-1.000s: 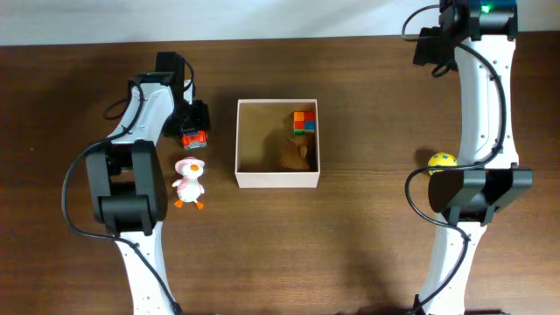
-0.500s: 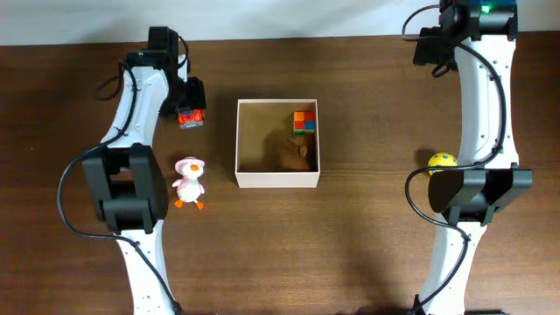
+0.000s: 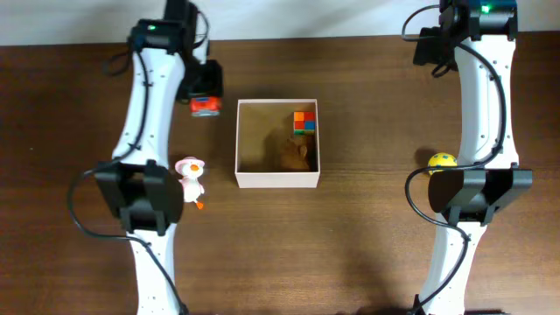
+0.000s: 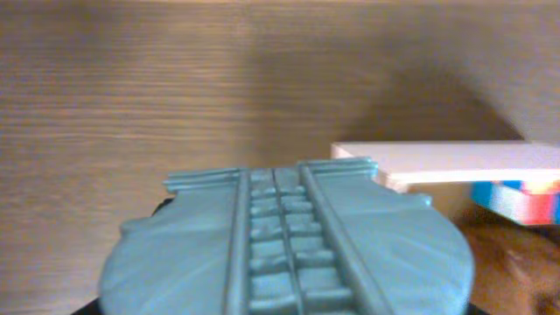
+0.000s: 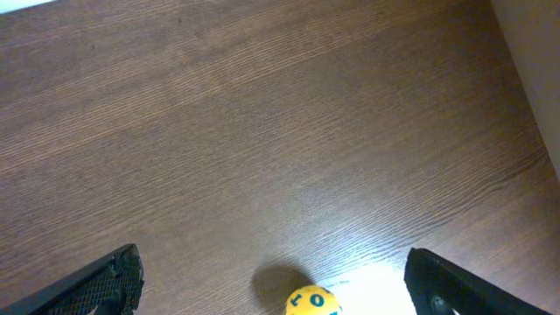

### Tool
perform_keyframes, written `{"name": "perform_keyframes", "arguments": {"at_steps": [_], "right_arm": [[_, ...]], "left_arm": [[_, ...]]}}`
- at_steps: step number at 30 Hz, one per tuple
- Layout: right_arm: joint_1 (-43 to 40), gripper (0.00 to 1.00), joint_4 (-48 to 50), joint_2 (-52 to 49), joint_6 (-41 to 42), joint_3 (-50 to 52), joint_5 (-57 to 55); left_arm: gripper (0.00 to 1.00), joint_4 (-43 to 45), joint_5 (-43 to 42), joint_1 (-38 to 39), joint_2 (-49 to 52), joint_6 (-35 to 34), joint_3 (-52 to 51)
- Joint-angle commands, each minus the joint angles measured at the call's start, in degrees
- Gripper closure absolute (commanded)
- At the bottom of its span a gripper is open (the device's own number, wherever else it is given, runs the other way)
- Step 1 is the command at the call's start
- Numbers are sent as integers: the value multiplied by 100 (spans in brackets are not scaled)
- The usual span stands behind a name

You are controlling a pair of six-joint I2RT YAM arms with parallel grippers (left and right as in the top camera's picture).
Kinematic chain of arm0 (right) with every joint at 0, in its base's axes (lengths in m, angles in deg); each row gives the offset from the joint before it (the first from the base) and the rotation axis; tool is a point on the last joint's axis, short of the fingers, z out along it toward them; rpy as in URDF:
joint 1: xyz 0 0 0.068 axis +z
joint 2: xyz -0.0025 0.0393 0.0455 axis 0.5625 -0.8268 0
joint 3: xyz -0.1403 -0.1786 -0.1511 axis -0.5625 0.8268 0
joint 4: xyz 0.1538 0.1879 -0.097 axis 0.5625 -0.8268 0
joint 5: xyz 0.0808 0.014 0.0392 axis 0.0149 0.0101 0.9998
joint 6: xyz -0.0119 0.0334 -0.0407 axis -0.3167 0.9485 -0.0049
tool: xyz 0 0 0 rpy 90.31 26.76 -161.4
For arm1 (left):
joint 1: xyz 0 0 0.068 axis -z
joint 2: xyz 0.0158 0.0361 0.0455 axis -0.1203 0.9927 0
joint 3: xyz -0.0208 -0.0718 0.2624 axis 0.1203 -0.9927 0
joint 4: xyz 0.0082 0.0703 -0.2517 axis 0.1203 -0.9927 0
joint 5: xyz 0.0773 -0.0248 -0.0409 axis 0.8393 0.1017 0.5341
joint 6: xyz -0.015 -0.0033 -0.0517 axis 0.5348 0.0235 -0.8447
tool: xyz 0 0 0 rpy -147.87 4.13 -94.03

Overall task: Pack container
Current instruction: 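Lift the fire truck and carry it over the box with the left gripper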

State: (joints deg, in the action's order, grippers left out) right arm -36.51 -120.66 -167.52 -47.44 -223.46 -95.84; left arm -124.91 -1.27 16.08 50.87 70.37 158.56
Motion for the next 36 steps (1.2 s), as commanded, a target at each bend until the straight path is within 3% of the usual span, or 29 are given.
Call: {"name": "perform_keyframes", "arguments": {"at_steps": [1, 10, 23, 36], "right_arm": [[-37, 1, 4, 129, 55, -103, -48], [-37, 1, 4, 129, 55, -103, -48], [-37, 1, 4, 129, 55, -103, -48], [-37, 1, 4, 129, 55, -103, -48]], "left_arm": [[40, -269, 0, 326, -15, -59, 363], [39, -817, 2, 1054, -15, -295, 330], [39, -514, 2, 1480, 2, -704, -490], [39, 382, 52, 1458, 9, -914, -1274]]}}
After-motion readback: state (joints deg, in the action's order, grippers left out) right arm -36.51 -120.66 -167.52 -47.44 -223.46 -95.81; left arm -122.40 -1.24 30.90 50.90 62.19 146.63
